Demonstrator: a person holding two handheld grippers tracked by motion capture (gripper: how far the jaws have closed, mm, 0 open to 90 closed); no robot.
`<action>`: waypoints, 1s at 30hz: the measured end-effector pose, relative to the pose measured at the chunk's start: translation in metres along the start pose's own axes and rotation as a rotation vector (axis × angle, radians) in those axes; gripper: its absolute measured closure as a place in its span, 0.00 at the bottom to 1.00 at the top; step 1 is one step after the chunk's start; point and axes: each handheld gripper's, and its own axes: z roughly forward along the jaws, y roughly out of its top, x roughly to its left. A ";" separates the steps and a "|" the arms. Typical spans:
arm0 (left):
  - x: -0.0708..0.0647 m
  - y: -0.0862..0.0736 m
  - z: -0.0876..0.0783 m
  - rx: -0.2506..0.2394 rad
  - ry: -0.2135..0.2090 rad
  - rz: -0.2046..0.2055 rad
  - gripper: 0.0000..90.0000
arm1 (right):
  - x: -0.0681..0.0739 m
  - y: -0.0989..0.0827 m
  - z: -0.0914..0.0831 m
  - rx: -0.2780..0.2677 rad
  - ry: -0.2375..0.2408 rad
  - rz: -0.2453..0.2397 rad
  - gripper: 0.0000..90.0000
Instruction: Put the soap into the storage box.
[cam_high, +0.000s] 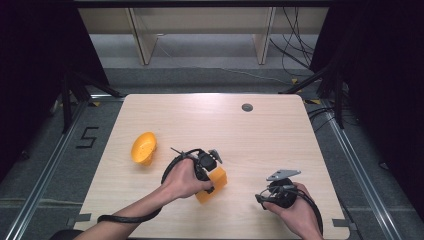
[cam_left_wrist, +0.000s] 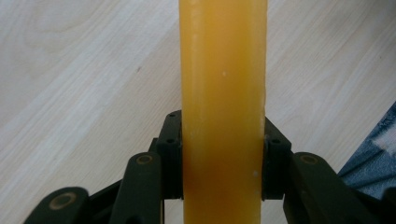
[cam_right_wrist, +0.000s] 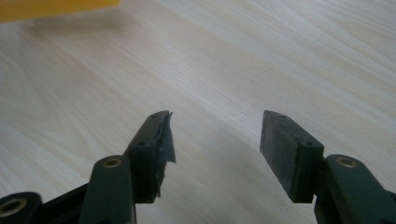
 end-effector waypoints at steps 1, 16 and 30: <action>0.001 -0.001 -0.001 -0.002 0.003 -0.004 0.67 | 0.000 0.000 0.000 0.000 0.001 0.002 0.49; 0.024 -0.019 -0.028 -0.038 0.016 -0.065 0.68 | 0.001 0.001 -0.002 -0.004 -0.002 0.021 0.49; 0.054 -0.039 -0.046 -0.076 0.029 -0.179 0.68 | 0.001 0.002 -0.001 -0.005 0.000 0.012 0.49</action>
